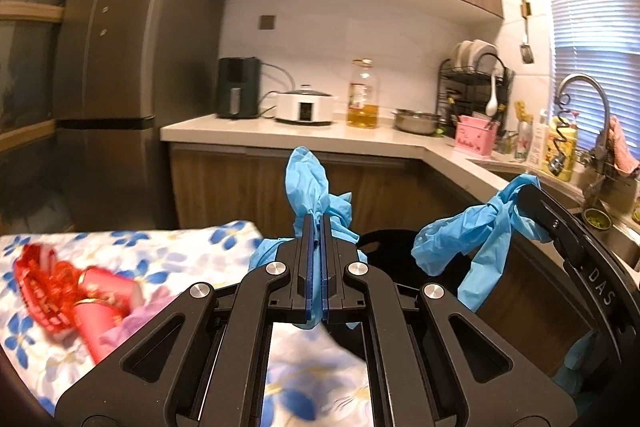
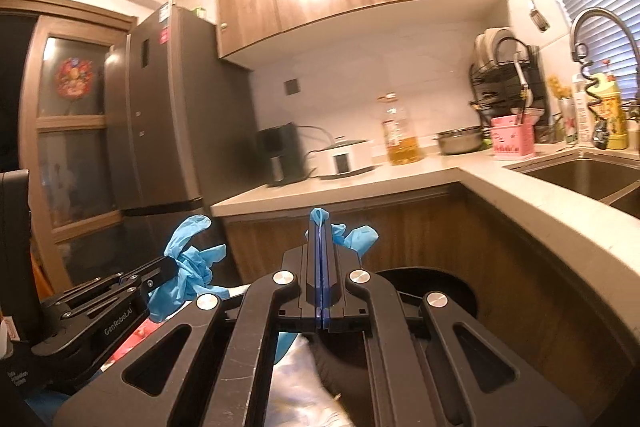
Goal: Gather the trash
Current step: 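Carry the blue gloves over the black trash bin with both tools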
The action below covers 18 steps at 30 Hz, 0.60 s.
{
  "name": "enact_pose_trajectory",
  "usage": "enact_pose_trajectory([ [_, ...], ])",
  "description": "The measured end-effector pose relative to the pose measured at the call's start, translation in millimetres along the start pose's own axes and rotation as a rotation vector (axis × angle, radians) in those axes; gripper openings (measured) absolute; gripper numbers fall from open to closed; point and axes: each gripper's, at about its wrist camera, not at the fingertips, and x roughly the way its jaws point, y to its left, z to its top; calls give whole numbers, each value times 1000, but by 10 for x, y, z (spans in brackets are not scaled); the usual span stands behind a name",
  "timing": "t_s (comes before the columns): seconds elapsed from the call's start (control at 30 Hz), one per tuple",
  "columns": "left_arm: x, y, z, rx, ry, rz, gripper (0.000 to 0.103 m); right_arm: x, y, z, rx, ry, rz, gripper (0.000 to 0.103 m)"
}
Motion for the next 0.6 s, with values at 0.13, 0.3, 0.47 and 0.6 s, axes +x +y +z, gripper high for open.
enact_pose_trajectory([
  [0.13, 148, -197, 31, 17, 0, -34, 1, 9, -195, 42, 8, -11, -42, 1],
  [0.3, 313, -380, 49, 26, 4, -76, 1, 53, -428, 81, 20, -16, -83, 1],
  [0.47, 435, -494, 45, 36, 9, -99, 1, 124, -578, 96, 32, -10, -104, 1],
  [0.6, 538, -547, 42, 41, 18, -105, 1, 195, -642, 86, 39, -1, -106, 1],
])
